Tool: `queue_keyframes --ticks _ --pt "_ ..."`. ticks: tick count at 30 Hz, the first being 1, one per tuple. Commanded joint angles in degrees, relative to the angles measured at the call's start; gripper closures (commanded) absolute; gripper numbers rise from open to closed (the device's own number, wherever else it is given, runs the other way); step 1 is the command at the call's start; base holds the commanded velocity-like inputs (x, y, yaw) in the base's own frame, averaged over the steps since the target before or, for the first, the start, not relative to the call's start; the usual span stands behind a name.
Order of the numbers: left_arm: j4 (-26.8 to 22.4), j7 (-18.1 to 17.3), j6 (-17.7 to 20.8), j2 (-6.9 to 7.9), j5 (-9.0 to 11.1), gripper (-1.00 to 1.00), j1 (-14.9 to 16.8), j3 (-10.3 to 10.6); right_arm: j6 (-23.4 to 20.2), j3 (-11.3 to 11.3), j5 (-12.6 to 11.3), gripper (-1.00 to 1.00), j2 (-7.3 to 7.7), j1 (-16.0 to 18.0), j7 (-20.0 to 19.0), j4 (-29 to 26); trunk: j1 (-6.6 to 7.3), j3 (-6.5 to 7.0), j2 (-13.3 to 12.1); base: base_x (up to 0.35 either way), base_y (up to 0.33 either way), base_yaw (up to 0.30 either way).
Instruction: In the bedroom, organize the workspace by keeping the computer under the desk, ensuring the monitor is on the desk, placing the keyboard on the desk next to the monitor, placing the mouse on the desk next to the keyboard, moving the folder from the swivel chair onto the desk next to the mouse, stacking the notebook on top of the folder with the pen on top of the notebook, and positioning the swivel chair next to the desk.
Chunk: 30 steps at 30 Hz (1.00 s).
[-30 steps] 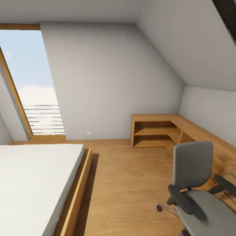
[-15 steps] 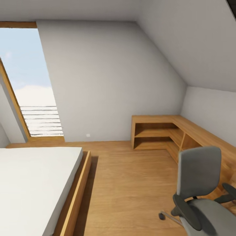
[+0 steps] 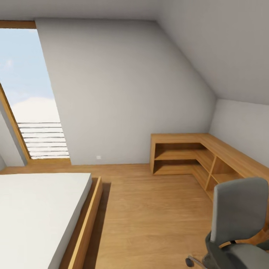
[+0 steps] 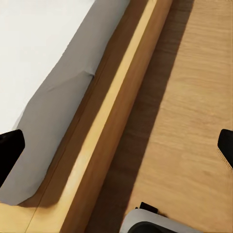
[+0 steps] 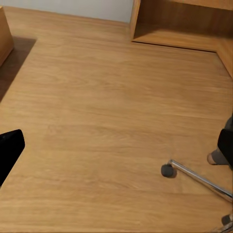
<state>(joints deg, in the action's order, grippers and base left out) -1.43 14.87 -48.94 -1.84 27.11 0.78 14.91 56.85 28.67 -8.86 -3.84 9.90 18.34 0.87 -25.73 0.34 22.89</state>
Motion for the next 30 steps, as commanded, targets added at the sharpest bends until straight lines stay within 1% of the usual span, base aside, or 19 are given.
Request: queue_keyframes --ticks 1,30 --pt "0.02 0.35 -0.10 -0.01 0.22 -1.00 0.01 0.51 0.19 0.51 -0.55 -1.00 -0.03 0.03 0.03 0.09 -0.05 -0.02 0.03 0.320 0.000 0.000" --pt "0.02 0.21 -0.24 -0.01 0.15 -1.00 0.01 0.52 0.24 0.43 -0.64 -1.00 -0.06 0.03 -0.02 0.26 -0.05 -0.02 0.03 0.323 0.000 0.000"
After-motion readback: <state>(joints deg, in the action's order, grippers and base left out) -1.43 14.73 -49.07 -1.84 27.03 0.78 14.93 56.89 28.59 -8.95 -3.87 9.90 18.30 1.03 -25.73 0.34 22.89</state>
